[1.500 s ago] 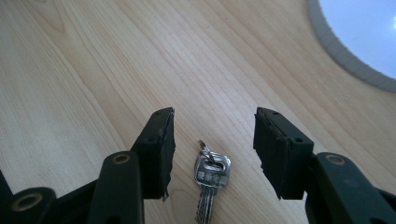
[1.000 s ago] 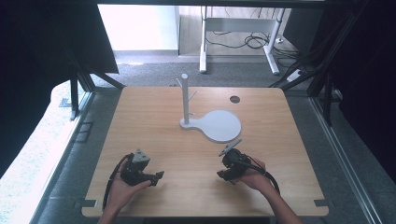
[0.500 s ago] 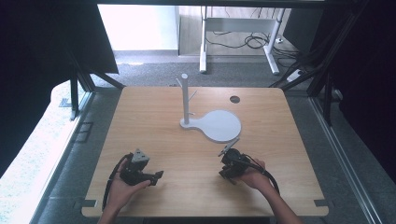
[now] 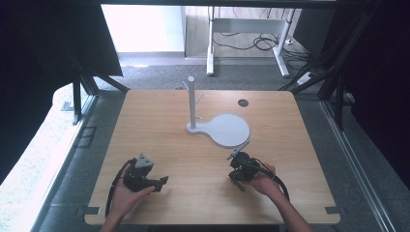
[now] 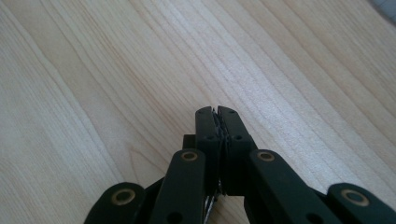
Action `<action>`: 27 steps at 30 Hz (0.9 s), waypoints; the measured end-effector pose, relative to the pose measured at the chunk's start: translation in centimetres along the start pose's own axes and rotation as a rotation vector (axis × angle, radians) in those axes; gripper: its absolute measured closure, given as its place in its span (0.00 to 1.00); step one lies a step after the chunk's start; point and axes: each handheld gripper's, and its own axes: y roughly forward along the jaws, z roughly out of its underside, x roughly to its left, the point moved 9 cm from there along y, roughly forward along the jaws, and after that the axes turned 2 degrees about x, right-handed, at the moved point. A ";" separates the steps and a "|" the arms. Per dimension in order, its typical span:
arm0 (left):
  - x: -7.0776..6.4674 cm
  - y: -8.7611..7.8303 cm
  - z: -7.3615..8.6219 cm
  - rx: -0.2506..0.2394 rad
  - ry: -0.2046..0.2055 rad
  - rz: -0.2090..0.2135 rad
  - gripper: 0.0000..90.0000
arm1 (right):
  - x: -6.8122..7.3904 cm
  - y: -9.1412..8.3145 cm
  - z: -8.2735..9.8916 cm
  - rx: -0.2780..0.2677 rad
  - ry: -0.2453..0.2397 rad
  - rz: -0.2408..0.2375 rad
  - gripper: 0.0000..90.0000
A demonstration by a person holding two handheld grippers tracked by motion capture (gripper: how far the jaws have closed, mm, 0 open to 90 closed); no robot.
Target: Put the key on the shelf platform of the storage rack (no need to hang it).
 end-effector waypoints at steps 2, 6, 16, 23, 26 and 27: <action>0.0 0.0 0.0 0.000 0.002 -0.001 0.26 | -0.2 0.0 0.0 -0.002 0.003 -0.001 0.98; 0.0 0.0 0.0 0.000 0.000 0.001 0.26 | -0.3 0.1 0.0 0.001 0.010 -0.003 0.98; 0.0 0.0 0.0 0.001 0.003 0.000 0.26 | -0.1 0.7 -0.1 0.029 0.012 -0.015 0.92; 0.0 0.0 0.0 0.001 0.002 0.002 0.26 | 0.2 1.0 -0.2 0.041 0.015 -0.032 0.99; 0.0 0.0 0.1 0.004 0.004 0.001 0.26 | 0.2 1.0 -0.1 0.050 0.017 -0.042 0.99; 0.0 0.0 0.1 0.004 0.003 0.002 0.26 | 0.2 0.9 0.0 0.059 0.013 -0.047 0.99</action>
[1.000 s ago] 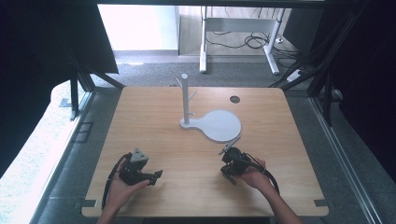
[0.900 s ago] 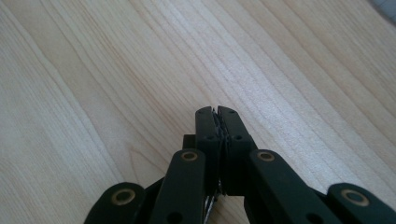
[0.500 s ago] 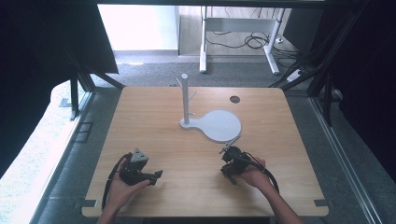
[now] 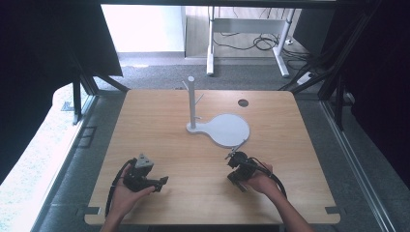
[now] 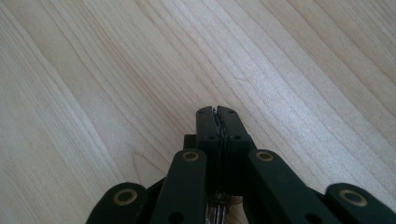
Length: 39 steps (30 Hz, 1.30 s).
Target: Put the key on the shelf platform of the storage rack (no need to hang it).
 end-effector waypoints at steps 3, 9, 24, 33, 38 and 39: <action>0.1 0.0 0.0 -0.001 0.000 -0.002 0.26 | 0.1 -0.2 0.1 0.007 -0.001 -0.007 1.00; 0.1 -0.1 0.0 -0.006 -0.002 -0.003 0.26 | 0.0 -0.8 0.0 0.004 -0.005 0.001 1.00; 0.2 -0.3 -0.2 -0.016 -0.004 -0.008 0.26 | 0.3 -4.1 -0.6 -0.014 -0.043 0.016 1.00; 0.3 -0.3 -0.1 -0.013 -0.002 -0.009 0.26 | 0.3 -5.5 -1.3 -0.039 -0.058 0.031 1.00; 0.3 -0.3 -0.1 -0.014 -0.007 -0.009 0.26 | 0.3 -5.9 -1.5 -0.042 -0.062 0.032 1.00; 0.3 -0.3 -0.1 -0.015 -0.007 -0.009 0.26 | 0.3 -5.9 -1.6 -0.045 -0.057 0.031 1.00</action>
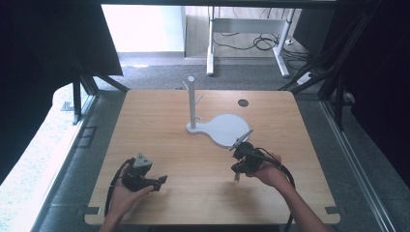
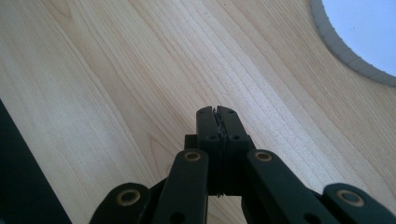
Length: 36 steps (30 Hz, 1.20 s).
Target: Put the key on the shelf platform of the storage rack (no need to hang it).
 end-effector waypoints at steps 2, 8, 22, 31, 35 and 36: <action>0.0 0.0 0.0 -0.001 0.001 0.000 0.26 | 0.0 -0.2 -0.1 0.000 -0.005 0.000 1.00; 0.0 0.0 0.0 0.002 0.002 -0.002 0.26 | -0.2 -0.6 -0.4 -0.009 -0.002 0.005 1.00; 0.0 -0.1 0.0 0.003 0.005 -0.006 0.26 | -0.4 -1.4 -1.3 -0.032 -0.009 0.015 1.00; 0.1 -0.1 0.0 0.004 0.010 -0.013 0.26 | -0.7 -1.6 -1.8 -0.035 -0.004 0.017 1.00; 0.1 -0.1 0.0 0.005 0.012 -0.017 0.26 | -0.7 -1.6 -2.1 -0.035 -0.007 0.014 1.00; 0.1 -0.1 0.0 0.004 0.011 -0.017 0.26 | -0.7 -1.6 -2.2 -0.039 -0.004 0.014 1.00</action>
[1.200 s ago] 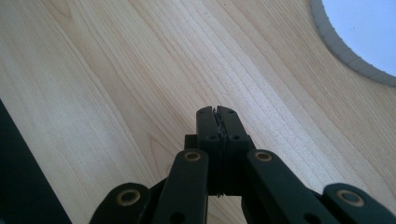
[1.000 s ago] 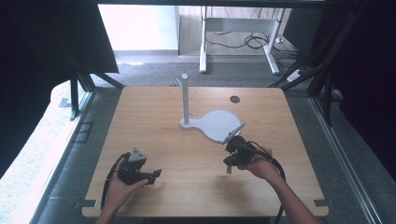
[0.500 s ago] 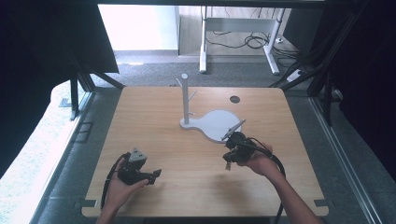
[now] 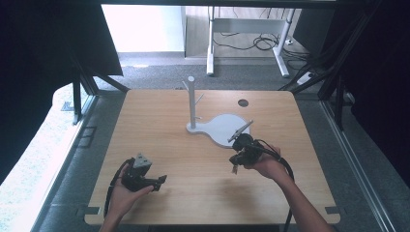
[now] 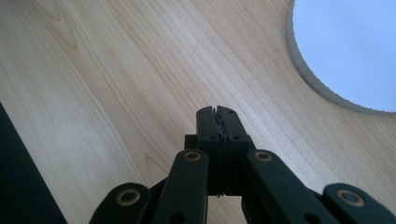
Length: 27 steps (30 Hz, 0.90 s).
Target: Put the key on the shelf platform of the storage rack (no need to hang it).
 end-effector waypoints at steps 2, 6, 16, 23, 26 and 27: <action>0.0 0.0 0.0 0.001 0.001 0.000 0.26 | -0.1 0.0 -0.1 0.003 -0.004 0.001 1.00; -0.1 0.1 0.0 0.002 0.001 0.002 0.26 | -0.2 -0.1 -0.5 0.000 0.003 0.000 1.00; 0.1 0.0 0.0 -0.001 -0.009 -0.003 0.26 | -0.4 0.0 -1.2 0.001 0.003 0.003 1.00; 0.1 0.0 0.0 0.000 0.003 -0.003 0.26 | -0.8 -0.2 -1.6 -0.005 0.009 0.008 1.00; 0.1 0.0 0.0 0.002 0.000 -0.002 0.26 | -1.0 -0.3 -1.7 -0.005 0.011 0.011 1.00; 0.1 0.0 0.0 0.002 -0.001 -0.002 0.26 | -1.1 -0.3 -1.8 -0.004 0.010 0.014 1.00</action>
